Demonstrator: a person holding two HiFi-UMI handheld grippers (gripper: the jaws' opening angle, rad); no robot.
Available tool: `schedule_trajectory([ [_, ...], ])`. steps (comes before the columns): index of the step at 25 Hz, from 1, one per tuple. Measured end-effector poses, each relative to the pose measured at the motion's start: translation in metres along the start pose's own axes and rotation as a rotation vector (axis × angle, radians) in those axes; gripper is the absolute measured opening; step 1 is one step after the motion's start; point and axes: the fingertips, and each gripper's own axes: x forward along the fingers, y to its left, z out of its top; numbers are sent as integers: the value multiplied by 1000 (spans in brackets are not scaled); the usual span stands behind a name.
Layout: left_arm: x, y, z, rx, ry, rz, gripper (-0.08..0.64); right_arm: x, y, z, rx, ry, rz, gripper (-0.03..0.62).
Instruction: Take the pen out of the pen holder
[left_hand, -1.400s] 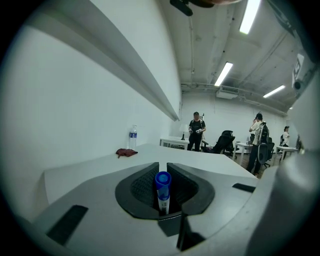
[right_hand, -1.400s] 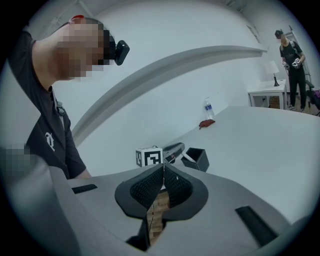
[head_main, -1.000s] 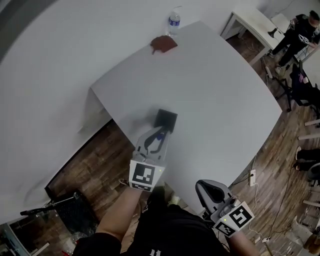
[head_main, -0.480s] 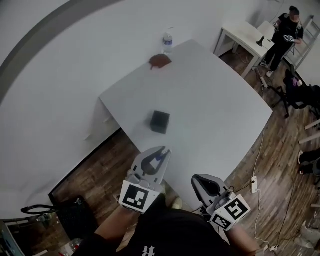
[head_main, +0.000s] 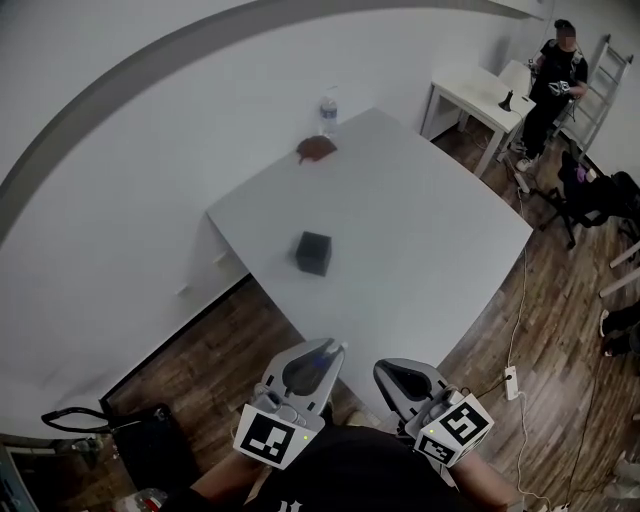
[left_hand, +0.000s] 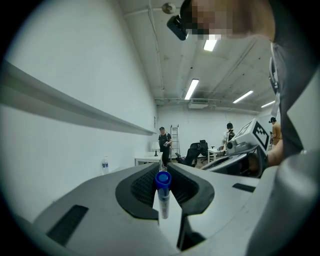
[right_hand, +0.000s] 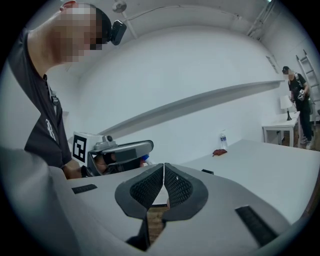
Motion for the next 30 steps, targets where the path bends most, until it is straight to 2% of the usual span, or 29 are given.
schedule_trajectory([
  [8, -31, -43, 12, 1, 5, 16, 48, -22, 19, 0, -42, -21, 20, 12],
  [12, -42, -56, 14, -29, 10, 28, 48, -29, 24, -1, -65, -15, 18, 12],
  [30, -40, -66, 16, -54, -1, 46, 48, -41, 25, 4, -91, -15, 14, 12],
])
